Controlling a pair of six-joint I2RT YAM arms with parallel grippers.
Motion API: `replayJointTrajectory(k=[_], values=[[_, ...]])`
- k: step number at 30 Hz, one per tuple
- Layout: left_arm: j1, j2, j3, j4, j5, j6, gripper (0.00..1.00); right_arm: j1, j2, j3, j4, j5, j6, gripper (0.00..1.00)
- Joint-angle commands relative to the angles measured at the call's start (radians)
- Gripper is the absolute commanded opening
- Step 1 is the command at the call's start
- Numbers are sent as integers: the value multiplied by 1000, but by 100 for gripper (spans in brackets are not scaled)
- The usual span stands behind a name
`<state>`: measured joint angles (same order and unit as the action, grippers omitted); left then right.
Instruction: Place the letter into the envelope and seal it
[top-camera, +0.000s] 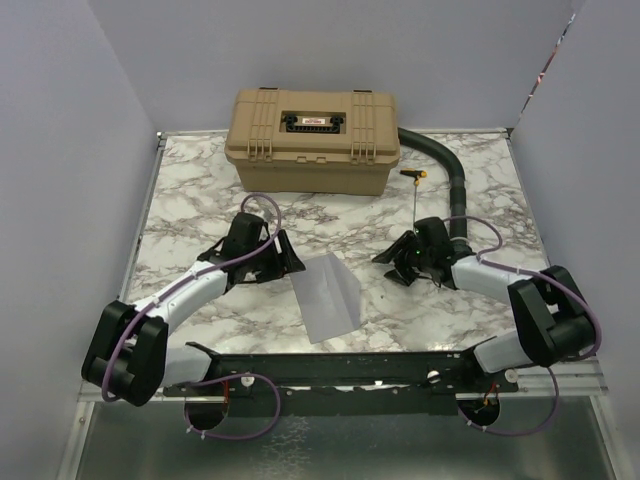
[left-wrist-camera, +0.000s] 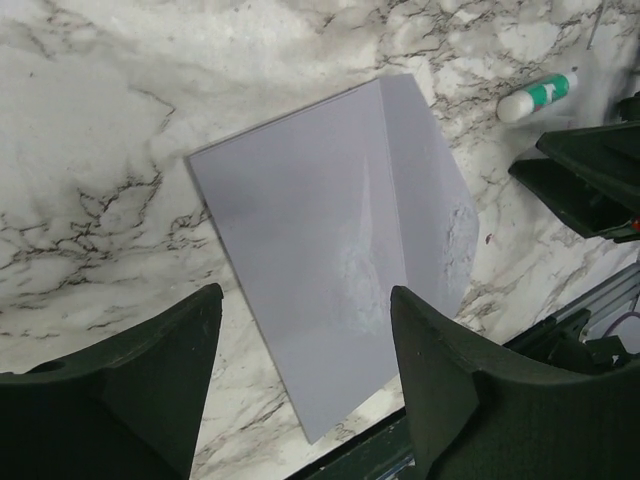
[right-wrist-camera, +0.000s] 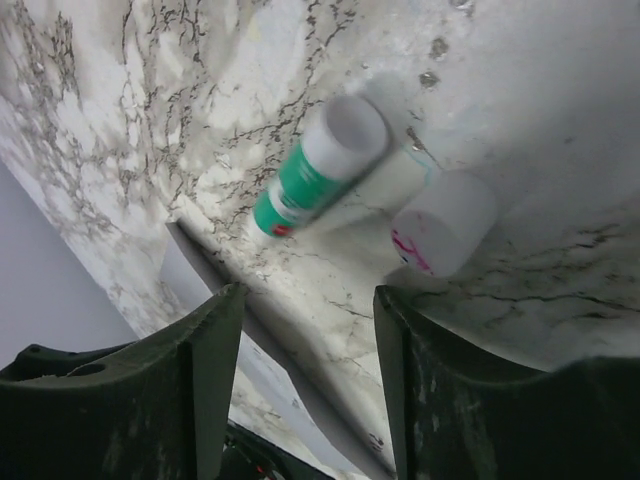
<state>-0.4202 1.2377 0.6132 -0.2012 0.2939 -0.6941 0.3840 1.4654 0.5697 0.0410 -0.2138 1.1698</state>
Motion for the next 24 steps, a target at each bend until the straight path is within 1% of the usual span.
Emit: replayJointTrajectory(k=[1, 3, 5, 8, 10, 11, 14, 18, 21, 24], values=[[-1, 39, 74, 3, 43, 10, 67, -7, -79, -13, -125, 71, -2, 59], [-3, 57, 75, 17, 47, 8, 65, -7, -131, -24, -148, 80, -22, 59], [-6, 81, 73, 34, 56, 0, 58, -7, -181, -34, -157, 79, -52, 55], [-19, 127, 76, 78, 70, -22, 46, -7, -215, -36, -156, 39, -121, 36], [-34, 159, 75, 100, 57, -32, 41, -7, -208, -37, -135, 3, -168, 27], [-44, 173, 74, 106, 44, -35, 39, -7, -198, -38, -117, -25, -185, 24], [-67, 221, 68, 115, 17, -42, 34, 8, -147, -23, -86, -68, -217, 19], [-80, 263, 35, 115, -31, -70, 23, 60, -67, 8, -79, -55, -235, 17], [-81, 272, 5, 114, -66, -85, 19, 81, -6, 9, -53, -51, -228, 16], [-81, 282, -16, 114, -83, -90, 17, 105, 51, 9, 13, -86, -225, 14]])
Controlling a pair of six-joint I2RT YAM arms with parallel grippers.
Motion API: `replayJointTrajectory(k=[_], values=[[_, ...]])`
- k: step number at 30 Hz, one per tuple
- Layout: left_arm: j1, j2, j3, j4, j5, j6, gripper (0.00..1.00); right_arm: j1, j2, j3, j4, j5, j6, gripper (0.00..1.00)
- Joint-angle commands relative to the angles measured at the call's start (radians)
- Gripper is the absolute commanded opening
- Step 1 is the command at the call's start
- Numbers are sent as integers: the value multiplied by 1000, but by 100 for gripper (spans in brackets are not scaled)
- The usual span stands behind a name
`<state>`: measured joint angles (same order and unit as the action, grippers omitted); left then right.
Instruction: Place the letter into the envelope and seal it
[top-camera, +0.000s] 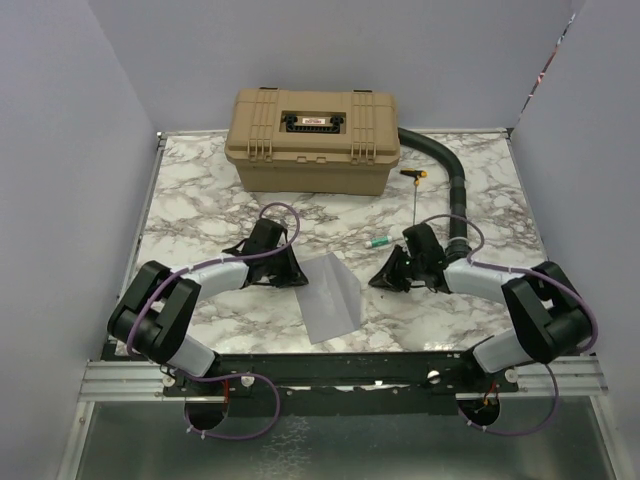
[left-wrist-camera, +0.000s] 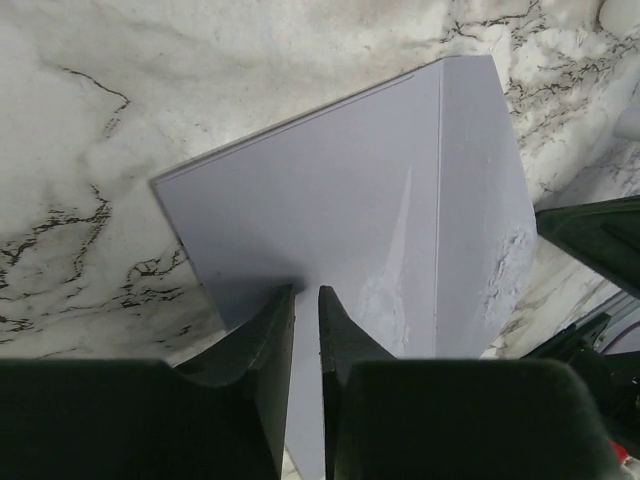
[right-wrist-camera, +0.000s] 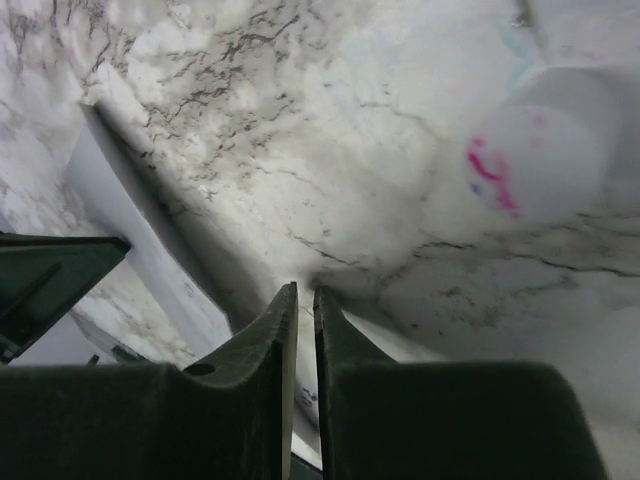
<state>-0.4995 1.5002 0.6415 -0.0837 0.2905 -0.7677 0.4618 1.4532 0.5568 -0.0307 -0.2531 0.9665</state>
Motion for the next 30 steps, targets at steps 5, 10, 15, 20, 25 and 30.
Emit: replayJointTrajectory(k=[5, 10, 15, 20, 25, 30], values=[[-3, 30, -62, -3, -89, -17, 15, 105, 137, 50, 183, -136, -27, 14], [-3, 33, -63, -2, -93, -24, 14, 161, 150, 29, 344, -208, -3, 14], [-2, 40, -62, 1, -92, -28, 13, 203, 204, 74, 296, -158, -50, 14], [-2, 48, -60, 5, -84, -31, 13, 258, 245, 144, 178, -28, -89, 14], [-2, 43, -50, 11, -65, -32, 13, 315, 278, 219, 44, 105, -135, 14], [-2, 2, 27, 12, 17, -10, 13, 396, 325, 296, -114, 271, -198, 14]])
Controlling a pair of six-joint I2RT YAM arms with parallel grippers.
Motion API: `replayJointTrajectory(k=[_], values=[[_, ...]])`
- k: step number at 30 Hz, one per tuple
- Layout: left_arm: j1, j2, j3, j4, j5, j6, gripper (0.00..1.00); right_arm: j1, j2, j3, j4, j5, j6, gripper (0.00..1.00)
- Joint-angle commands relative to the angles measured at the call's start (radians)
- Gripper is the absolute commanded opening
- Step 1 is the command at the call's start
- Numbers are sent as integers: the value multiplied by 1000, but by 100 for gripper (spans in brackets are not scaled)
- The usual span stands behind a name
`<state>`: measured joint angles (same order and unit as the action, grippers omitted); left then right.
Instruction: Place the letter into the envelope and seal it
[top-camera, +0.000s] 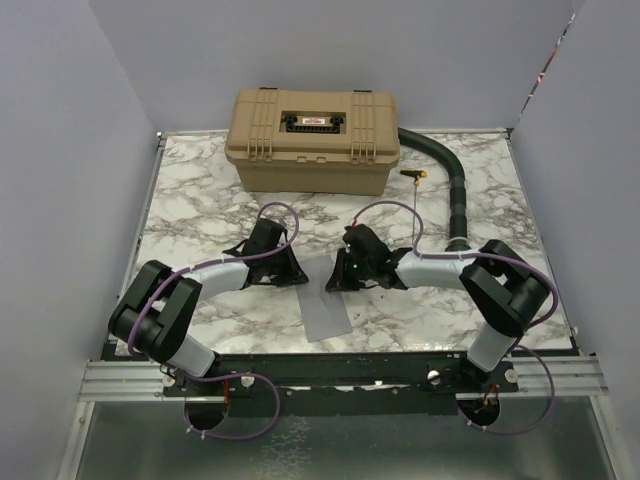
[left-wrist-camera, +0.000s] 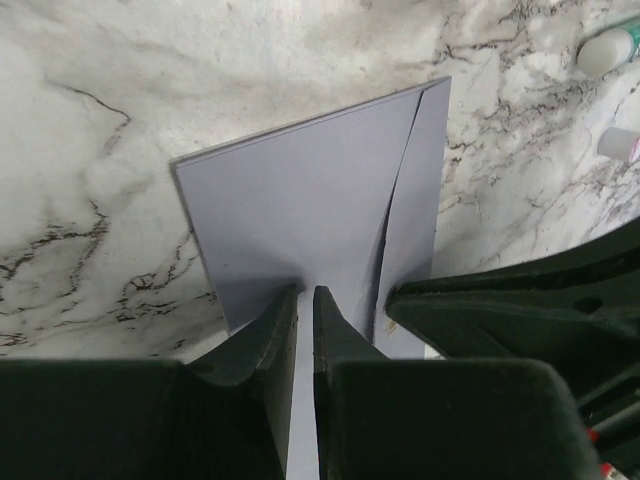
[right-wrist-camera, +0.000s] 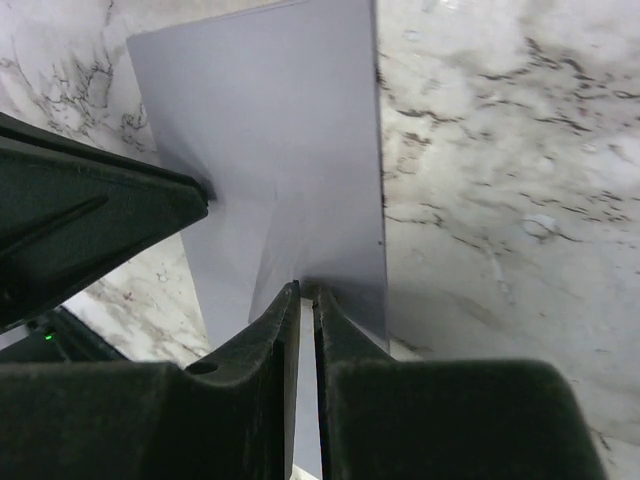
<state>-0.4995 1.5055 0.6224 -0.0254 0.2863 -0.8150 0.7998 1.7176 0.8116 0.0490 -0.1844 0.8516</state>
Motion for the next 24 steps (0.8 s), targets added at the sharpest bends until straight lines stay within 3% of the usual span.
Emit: replayJointTrajectory(k=[1, 5, 11, 18, 24], values=[[-2, -15, 70, -48, 30, 40, 13, 75, 68, 54, -219, 243, -99, 15], [-2, -37, 126, -31, 41, 38, 15, 155, 105, 90, -290, 410, -178, 18], [-2, 55, 127, 92, 137, -17, 15, 240, 178, 151, -361, 562, -265, 23], [-2, 172, 142, 97, 91, -27, 15, 276, 156, 94, -312, 562, -298, 27], [-2, 231, 117, 57, 15, -40, 7, 276, 66, 38, -253, 538, -304, 28]])
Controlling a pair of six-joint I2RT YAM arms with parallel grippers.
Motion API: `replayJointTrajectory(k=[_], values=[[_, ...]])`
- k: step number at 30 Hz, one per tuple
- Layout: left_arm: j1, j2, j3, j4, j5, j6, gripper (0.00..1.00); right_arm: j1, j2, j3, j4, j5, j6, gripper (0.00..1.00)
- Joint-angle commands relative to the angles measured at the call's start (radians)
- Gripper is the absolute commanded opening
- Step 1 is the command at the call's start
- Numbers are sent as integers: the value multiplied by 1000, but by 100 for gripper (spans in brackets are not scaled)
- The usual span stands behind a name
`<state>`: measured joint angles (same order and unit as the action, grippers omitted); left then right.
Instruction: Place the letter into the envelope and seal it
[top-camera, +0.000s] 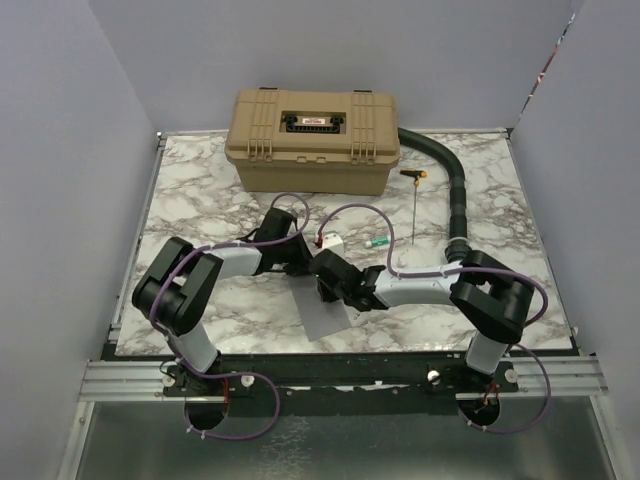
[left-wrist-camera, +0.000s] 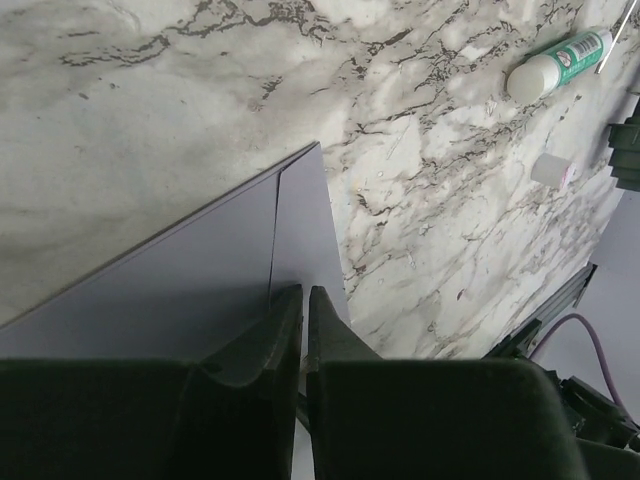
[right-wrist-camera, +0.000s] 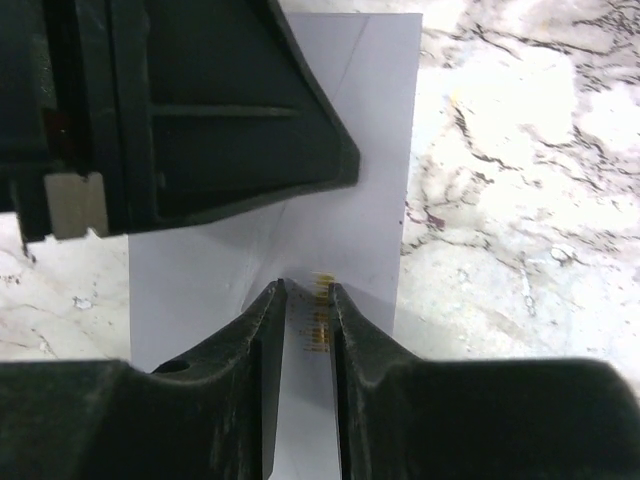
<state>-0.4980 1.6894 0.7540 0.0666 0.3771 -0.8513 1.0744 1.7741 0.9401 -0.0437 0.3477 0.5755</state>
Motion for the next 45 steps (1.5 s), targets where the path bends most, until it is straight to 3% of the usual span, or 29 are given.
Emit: replayJointTrajectory(k=[1, 9, 13, 17, 25, 30, 45], values=[[-3, 51, -25, -37, -84, -9, 6, 1, -3, -91, -162, 10, -22, 28], [8, 10, -115, -38, -110, -38, 0, 1, -13, 2, -229, 27, 92, 26], [18, -2, -160, -17, -100, -61, 0, 1, 61, 129, -328, 56, 170, 14], [39, -7, -200, 30, -62, -93, 0, 1, 124, 235, -379, 57, 211, 9], [72, 8, -264, 144, 18, -167, 0, 1, 175, 289, -413, 56, 267, 9], [89, 11, -297, 195, 47, -203, 0, -3, 164, 298, -386, 74, 270, 14], [102, 19, -318, 232, 65, -238, 0, -11, 199, 390, -360, 35, 193, 13]])
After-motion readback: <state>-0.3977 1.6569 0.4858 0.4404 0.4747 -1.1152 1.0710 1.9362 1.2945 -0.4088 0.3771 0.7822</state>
